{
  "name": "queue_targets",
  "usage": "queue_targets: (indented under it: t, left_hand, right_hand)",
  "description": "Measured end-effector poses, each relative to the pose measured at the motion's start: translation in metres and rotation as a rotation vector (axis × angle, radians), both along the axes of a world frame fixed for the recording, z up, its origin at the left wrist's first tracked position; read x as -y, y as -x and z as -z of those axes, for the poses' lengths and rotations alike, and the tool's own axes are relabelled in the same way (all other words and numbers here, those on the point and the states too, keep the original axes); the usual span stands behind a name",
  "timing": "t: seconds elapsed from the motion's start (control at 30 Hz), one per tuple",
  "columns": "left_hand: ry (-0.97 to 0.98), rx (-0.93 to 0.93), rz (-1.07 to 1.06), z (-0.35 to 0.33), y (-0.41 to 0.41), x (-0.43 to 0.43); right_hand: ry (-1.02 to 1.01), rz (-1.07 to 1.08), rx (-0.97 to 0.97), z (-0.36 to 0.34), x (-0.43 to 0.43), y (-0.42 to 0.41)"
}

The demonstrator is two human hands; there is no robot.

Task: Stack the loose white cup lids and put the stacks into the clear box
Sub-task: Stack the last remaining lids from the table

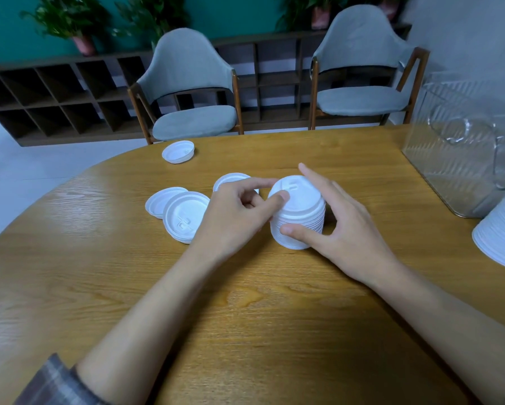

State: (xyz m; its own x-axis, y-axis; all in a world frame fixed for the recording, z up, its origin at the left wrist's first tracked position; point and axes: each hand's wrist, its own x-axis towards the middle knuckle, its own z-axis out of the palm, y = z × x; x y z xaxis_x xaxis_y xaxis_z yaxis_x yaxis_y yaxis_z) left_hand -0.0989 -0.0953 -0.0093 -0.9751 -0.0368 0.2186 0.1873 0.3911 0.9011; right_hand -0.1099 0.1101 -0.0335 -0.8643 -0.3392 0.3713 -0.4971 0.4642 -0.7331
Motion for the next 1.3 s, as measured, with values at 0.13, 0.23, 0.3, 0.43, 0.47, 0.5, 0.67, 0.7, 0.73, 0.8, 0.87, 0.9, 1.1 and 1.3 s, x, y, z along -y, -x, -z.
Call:
queue_targets:
  t: [0.13,0.23,0.3,0.43,0.47,0.5,0.67,0.7,0.73,0.8,0.87,0.9,1.1,1.3]
  left_hand:
    - [0.036,-0.03,-0.005,0.004,0.0,-0.001]
    - [0.083,-0.027,0.006,0.005,0.002,0.0]
    - [0.117,-0.015,0.036,0.003,0.003,0.005]
    - [0.24,-0.082,0.045,-0.003,0.001,0.01]
    - [0.28,-0.134,0.002,-0.003,0.002,0.014]
    - [0.328,-0.195,-0.055,-0.003,0.004,0.018]
    - [0.809,-0.258,-0.175,0.006,0.01,0.034]
    - [0.87,-0.225,-0.166,0.007,0.01,0.034]
    - [0.91,-0.207,-0.16,0.007,0.01,0.034]
    - [0.933,-0.201,-0.165,0.006,0.011,0.034]
    - [0.905,-0.198,-0.175,0.005,0.011,0.032]
    - [0.887,-0.195,-0.173,0.005,0.011,0.031]
    - [0.794,-0.227,-0.171,0.008,0.014,0.034]
    - [0.501,-0.398,-0.205,0.003,0.014,0.032]
  right_hand:
    - [-0.003,-0.002,-0.021,0.002,0.0,0.0]
    - [-0.011,-0.003,-0.033,0.003,0.001,0.0]
    - [-0.018,0.0,-0.03,0.003,0.001,0.0]
    - [-0.009,0.015,-0.039,0.004,0.002,0.001]
    - [-0.007,0.018,-0.043,0.004,0.002,0.001]
    - [-0.004,0.022,-0.043,0.005,0.001,0.002]
    - [0.0,0.048,-0.032,0.005,-0.002,0.003]
    - [0.001,0.048,-0.03,0.004,-0.002,0.003]
    - [0.002,0.048,-0.029,0.004,-0.002,0.003]
    - [0.001,0.049,-0.025,0.004,-0.001,0.003]
    - [-0.006,0.048,-0.018,0.005,-0.002,0.003]
    - [-0.007,0.048,-0.016,0.005,-0.003,0.003]
    - [-0.016,0.053,-0.013,0.004,-0.004,0.003]
    - [-0.006,0.053,-0.024,0.003,-0.002,0.002]
